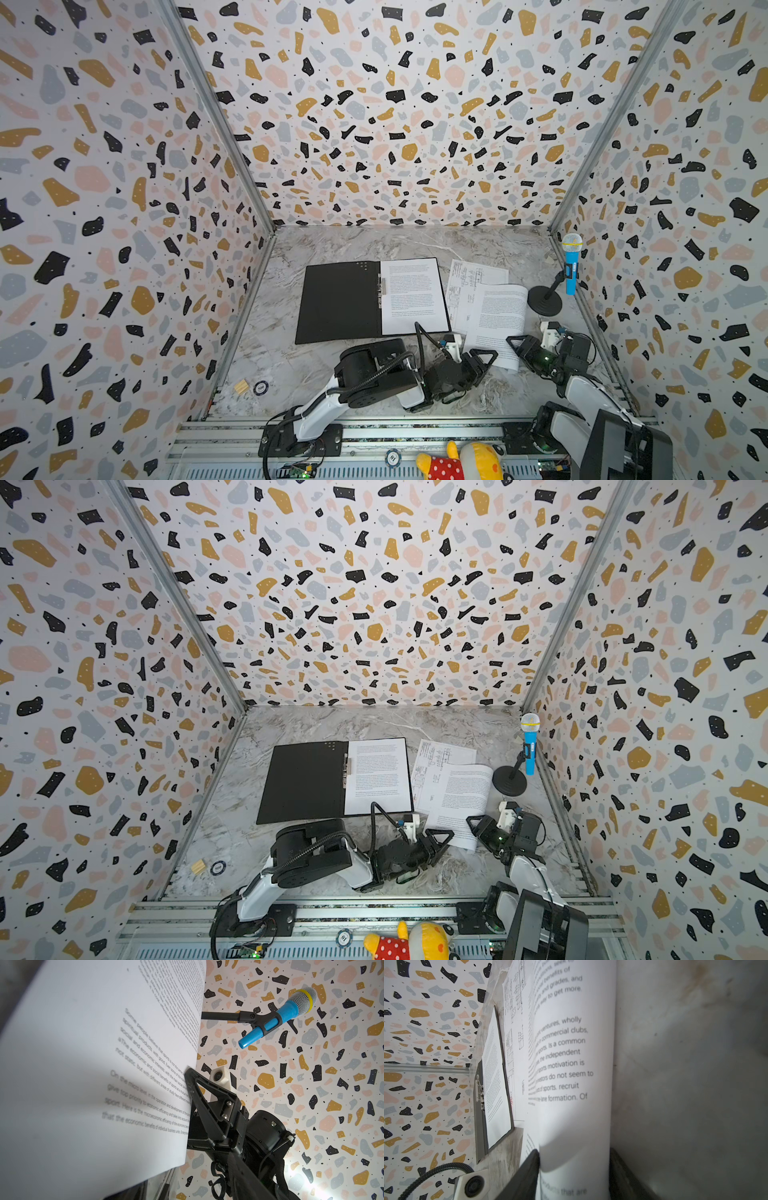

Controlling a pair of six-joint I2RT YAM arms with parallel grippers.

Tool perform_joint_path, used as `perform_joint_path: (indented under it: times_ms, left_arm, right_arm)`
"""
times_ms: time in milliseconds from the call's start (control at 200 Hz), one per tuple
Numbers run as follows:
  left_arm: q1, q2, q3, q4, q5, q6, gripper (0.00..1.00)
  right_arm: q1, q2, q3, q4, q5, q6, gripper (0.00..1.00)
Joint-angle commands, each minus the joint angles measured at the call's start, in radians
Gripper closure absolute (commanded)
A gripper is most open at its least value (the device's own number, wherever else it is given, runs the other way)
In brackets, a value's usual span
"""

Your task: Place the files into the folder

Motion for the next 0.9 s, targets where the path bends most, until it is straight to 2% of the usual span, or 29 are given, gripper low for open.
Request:
perform_joint_path:
  times_ms: [0,375,541,746,896]
  left_arm:
    - [-0.007,-0.02,-0.013,0.048,-0.023,0.02,0.43]
    - [-0.007,-0.008,-0.019,0.07,-0.039,0.024,0.61]
    - [-0.007,0.004,-0.013,0.075,-0.035,0.024,0.73]
    - [-0.005,0.022,-0.022,0.093,-0.045,0.015,0.74]
    - [-0.002,0.028,-0.036,0.102,-0.048,0.013,0.82]
  right_arm:
    - [-0.005,-0.019,-0.01,-0.027,0.006,0.0,0.46]
    - [-0.007,-0.039,-0.012,-0.039,0.003,0.006,0.46]
    - [-0.007,-0.048,-0.015,-0.043,0.005,0.007,0.46]
    - [-0.009,-0.056,-0.016,-0.049,0.005,0.004,0.46]
    - [-0.009,-0.055,-0.016,-0.047,0.005,0.006,0.46]
